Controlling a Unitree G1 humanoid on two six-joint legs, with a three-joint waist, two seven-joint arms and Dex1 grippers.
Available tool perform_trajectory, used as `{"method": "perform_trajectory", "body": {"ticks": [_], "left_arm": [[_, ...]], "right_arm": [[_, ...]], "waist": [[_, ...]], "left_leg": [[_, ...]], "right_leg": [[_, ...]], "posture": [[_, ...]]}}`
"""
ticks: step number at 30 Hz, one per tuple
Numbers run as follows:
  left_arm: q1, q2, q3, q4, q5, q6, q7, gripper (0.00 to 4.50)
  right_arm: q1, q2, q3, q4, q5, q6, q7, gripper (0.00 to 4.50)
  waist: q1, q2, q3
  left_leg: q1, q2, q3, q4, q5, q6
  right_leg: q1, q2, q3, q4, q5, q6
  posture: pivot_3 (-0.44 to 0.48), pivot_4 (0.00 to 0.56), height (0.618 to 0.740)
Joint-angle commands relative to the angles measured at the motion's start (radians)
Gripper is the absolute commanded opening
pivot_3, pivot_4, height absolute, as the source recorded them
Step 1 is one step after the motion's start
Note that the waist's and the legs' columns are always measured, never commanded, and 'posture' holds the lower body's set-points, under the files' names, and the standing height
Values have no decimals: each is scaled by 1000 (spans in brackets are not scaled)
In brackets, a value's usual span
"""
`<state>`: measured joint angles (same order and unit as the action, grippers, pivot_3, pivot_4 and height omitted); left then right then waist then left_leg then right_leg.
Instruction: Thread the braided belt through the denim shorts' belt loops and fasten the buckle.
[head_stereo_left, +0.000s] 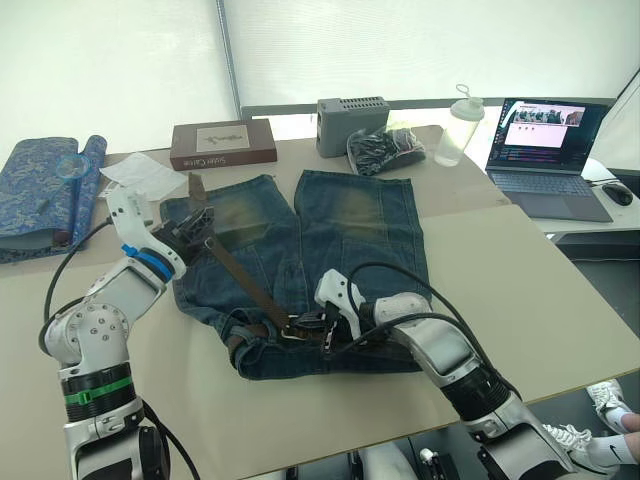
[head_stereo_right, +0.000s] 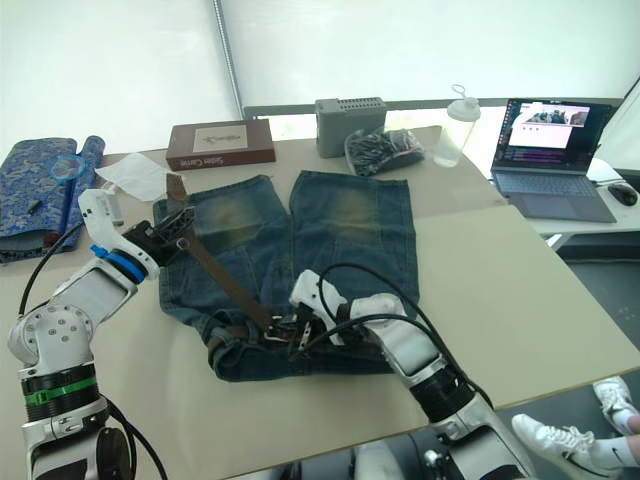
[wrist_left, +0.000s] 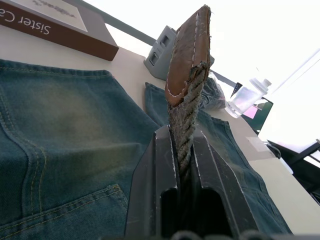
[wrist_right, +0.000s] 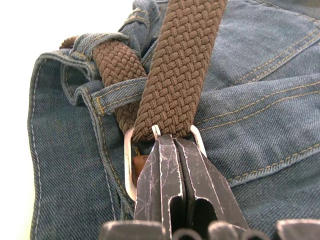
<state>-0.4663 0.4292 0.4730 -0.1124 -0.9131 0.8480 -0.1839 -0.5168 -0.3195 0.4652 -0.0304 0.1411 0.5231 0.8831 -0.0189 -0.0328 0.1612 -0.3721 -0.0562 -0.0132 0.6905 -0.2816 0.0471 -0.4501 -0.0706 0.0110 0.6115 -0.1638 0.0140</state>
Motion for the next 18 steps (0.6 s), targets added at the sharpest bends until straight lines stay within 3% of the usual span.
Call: {"method": "perform_trajectory", "body": {"ticks": [1,9,18], "left_arm": [[-54,12,61,-31,-23,-64,16,0],[-126,7,49,-27,-51,-61,45,0],[-227,-14,-112,-121,-80,4,4,0]], "right_arm": [[47,-18,99,90,-64,26,19,11],[40,-20,130,103,-112,15,21,11],[37,11,144,124,-154,27,-2,11]], "waist": [[0,0,0],[-2,0,0],[-3,0,0]], "left_leg": [[0,0,0,0,0,0],[4,0,0,0,0,0],[7,0,-1,-1,0,0]], "right_leg": [[1,0,0,0,0,0],[4,1,0,0,0,0],[9,1,-1,-1,0,0]], "posture": [[0,150,740],[0,150,740],[0,150,740]]}}
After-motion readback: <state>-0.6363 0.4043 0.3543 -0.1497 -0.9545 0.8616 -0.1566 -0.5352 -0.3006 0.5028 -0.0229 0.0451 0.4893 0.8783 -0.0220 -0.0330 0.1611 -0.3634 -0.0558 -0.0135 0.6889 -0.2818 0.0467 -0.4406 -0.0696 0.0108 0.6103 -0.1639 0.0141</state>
